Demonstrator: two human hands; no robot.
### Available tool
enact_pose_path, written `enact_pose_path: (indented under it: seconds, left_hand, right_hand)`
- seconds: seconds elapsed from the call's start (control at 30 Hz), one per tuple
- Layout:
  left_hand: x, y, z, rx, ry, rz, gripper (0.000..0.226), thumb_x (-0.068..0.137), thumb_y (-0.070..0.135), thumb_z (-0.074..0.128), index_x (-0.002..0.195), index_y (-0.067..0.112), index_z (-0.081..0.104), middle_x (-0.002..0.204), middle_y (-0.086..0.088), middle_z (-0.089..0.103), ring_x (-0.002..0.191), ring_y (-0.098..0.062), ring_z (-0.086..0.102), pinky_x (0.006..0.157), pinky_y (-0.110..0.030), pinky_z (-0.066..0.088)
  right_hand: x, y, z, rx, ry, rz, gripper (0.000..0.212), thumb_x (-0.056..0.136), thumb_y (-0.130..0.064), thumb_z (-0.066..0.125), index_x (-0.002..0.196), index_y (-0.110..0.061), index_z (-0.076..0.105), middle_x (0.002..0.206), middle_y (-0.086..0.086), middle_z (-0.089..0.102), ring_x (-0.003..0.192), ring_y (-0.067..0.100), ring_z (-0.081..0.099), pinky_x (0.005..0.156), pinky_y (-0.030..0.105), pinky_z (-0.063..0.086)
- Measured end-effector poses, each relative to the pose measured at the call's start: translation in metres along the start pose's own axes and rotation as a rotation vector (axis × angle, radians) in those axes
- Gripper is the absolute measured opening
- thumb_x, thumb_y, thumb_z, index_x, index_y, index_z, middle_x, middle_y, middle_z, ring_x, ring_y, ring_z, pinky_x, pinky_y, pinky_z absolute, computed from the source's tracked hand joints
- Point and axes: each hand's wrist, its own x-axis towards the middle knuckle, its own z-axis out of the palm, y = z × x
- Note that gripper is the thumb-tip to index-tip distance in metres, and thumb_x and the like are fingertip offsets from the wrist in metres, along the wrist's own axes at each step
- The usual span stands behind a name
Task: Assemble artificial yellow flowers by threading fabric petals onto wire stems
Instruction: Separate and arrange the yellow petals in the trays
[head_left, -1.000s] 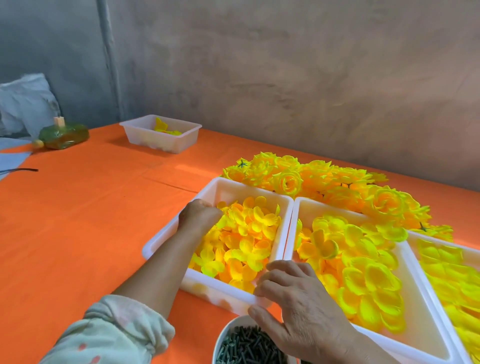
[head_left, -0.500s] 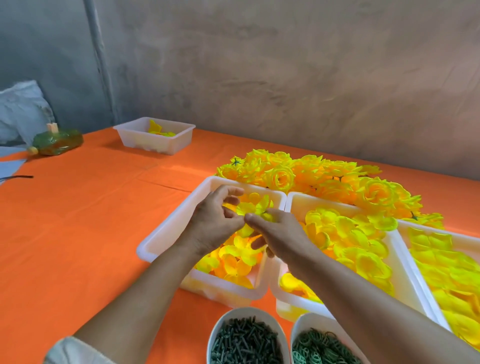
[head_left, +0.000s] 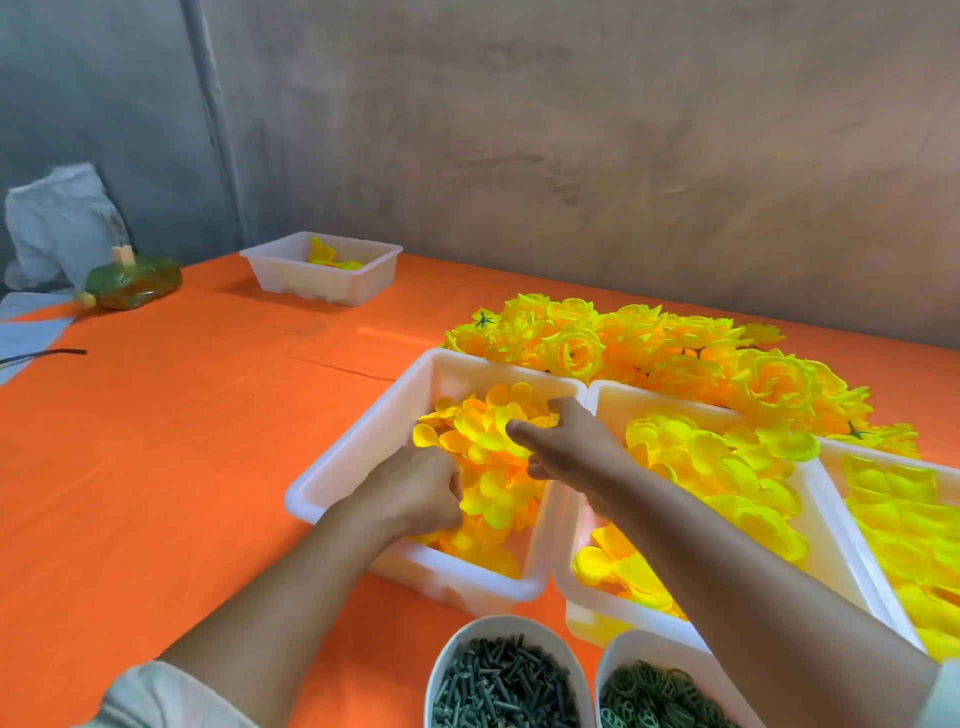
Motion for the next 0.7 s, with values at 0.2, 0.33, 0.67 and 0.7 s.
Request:
enact_pose_path:
  seconds: [0.2, 0.33, 0.67, 0.7]
  left_hand:
    - [0.000, -0.011, -0.027, -0.260, 0.094, -0.117, 0.014, 0.078, 0.011, 0.063, 0.070, 0.022, 0.067, 0.067, 0.005, 0.068, 0.071, -0.019, 0.072, 0.061, -0.027, 0.058]
    - [0.001, -0.012, -0.030, -0.637, 0.125, -0.203, 0.020, 0.079, 0.004, 0.062, 0.067, 0.018, 0.068, 0.066, -0.001, 0.068, 0.063, -0.022, 0.071, 0.062, -0.036, 0.063]
    - [0.005, 0.005, -0.014, -0.856, 0.259, -0.207, 0.014, 0.080, 0.005, 0.057, 0.075, 0.016, 0.065, 0.065, -0.005, 0.065, 0.046, -0.011, 0.063, 0.052, -0.028, 0.056]
    - [0.005, 0.008, -0.013, -0.873, 0.268, -0.210, 0.014, 0.080, 0.005, 0.057, 0.077, 0.016, 0.065, 0.065, -0.005, 0.066, 0.048, -0.011, 0.065, 0.052, -0.030, 0.058]
  right_hand:
    - [-0.029, 0.010, 0.007, -0.144, 0.044, -0.222, 0.043, 0.090, -0.031, 0.061, 0.132, -0.022, 0.054, 0.134, 0.002, 0.058, 0.110, 0.023, 0.063, 0.094, 0.038, 0.049]
    - [-0.045, 0.009, 0.014, -0.118, 0.095, -0.342, 0.026, 0.089, -0.026, 0.061, 0.115, -0.022, 0.065, 0.116, -0.002, 0.065, 0.100, 0.017, 0.063, 0.089, 0.037, 0.050]
    - [-0.053, 0.016, 0.021, 0.039, 0.164, -0.424, 0.024, 0.092, -0.021, 0.050, 0.116, -0.024, 0.054, 0.110, -0.005, 0.059, 0.090, 0.012, 0.059, 0.079, 0.028, 0.047]
    - [-0.053, 0.017, 0.021, 0.014, 0.176, -0.463, 0.032, 0.090, -0.019, 0.052, 0.120, -0.026, 0.053, 0.115, -0.006, 0.055, 0.088, 0.008, 0.057, 0.079, 0.023, 0.046]
